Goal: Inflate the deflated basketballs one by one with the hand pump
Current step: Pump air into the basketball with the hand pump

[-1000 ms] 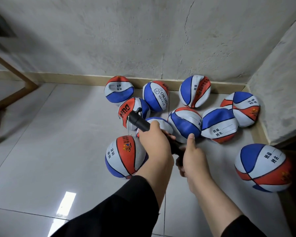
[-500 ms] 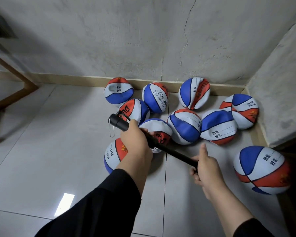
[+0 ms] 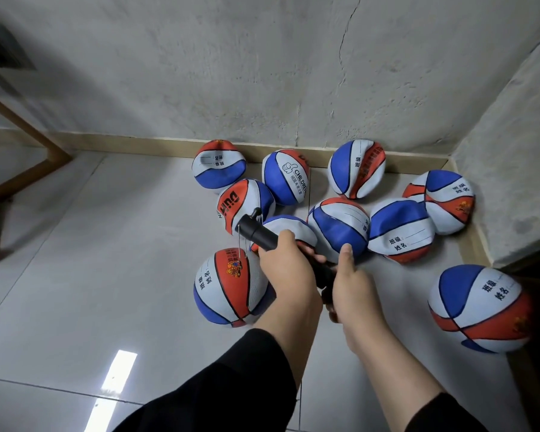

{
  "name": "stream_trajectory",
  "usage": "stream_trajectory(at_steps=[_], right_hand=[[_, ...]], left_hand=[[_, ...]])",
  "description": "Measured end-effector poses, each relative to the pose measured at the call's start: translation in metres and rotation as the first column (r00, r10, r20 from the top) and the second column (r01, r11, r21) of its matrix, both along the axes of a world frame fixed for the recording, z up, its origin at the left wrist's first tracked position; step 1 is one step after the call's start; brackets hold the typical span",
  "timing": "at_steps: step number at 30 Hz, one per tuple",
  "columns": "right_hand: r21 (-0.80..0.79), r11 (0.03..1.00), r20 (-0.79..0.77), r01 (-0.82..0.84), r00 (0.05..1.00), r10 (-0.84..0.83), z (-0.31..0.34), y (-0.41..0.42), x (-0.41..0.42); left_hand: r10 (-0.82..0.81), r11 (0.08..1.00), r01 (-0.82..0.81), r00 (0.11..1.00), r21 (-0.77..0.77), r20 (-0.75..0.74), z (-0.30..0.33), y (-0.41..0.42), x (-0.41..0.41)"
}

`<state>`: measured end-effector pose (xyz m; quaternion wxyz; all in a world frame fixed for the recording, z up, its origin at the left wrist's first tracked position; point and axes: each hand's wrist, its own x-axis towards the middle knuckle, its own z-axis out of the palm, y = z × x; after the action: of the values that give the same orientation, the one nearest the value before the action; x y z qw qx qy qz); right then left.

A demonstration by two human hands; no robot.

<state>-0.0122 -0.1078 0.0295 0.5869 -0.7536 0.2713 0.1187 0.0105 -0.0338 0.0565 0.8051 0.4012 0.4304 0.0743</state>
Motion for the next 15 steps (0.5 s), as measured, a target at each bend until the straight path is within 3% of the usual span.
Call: stream_trajectory(at_steps=[6,15], right_hand=[[0.124,0.991,-0.059,0.047,0.997,-0.040,0.001,-0.016,-0.007],[0.119,0.987,-0.125,0.106,0.988,-0.091,-0.011,-0.045,-0.024]], left_hand=[[0.005,1.000,-0.005,1.000,0.028,0.018,0.016,0.012,0.009],[0.039,0.990,-0.034,0.999,0.137,-0.029,0.011,0.049,0.020]])
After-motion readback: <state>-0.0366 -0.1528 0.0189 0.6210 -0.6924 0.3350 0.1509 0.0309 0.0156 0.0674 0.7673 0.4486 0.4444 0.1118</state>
